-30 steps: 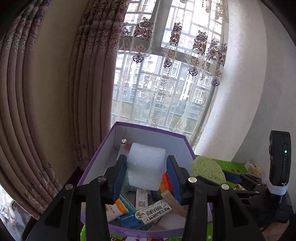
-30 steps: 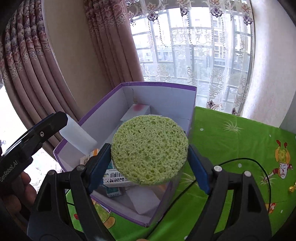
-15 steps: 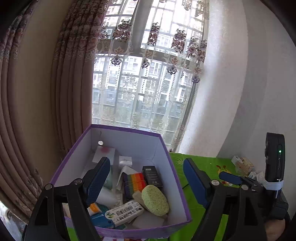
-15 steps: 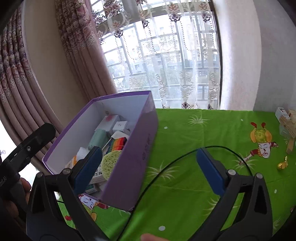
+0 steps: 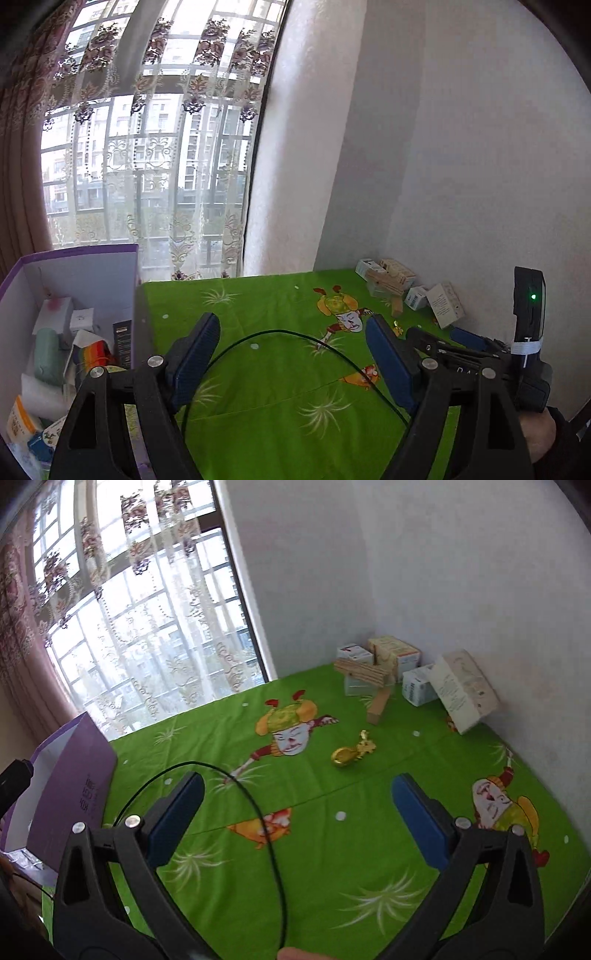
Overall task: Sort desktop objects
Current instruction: 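Release both items into the purple box and withdraw both tools to the table, then grasp the gold ornament with the left tool while the right tool grasps the cream box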
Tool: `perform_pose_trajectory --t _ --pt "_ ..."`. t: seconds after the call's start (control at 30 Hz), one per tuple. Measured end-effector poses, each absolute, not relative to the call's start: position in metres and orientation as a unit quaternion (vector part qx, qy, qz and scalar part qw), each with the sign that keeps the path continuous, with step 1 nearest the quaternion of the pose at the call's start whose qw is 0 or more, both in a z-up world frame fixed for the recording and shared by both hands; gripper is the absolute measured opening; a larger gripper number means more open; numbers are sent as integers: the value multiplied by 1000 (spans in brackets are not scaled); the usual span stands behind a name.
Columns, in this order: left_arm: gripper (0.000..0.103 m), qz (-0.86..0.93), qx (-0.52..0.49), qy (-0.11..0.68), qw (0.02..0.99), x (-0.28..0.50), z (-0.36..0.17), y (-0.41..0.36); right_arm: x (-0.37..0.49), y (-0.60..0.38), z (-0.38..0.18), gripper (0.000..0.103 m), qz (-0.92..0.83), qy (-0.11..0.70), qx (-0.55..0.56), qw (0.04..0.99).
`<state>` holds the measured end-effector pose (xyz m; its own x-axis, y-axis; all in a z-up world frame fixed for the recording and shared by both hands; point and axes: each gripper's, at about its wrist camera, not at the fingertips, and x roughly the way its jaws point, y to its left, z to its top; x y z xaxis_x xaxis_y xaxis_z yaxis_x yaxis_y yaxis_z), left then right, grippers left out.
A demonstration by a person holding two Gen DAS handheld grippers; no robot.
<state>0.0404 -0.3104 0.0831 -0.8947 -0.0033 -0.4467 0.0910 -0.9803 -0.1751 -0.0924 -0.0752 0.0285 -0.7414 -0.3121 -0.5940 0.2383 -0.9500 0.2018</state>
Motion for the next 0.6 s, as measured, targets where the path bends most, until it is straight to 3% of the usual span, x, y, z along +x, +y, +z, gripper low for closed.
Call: perform_pose_trajectory --t 0.27,0.6 --pt "71 -960 270 36 -65 -13 54 -242 -116 13 4 102 -923 -174 342 31" --pt "57 -927 328 -48 -176 -96 15 -171 -124 47 -6 102 -915 -230 327 -49"
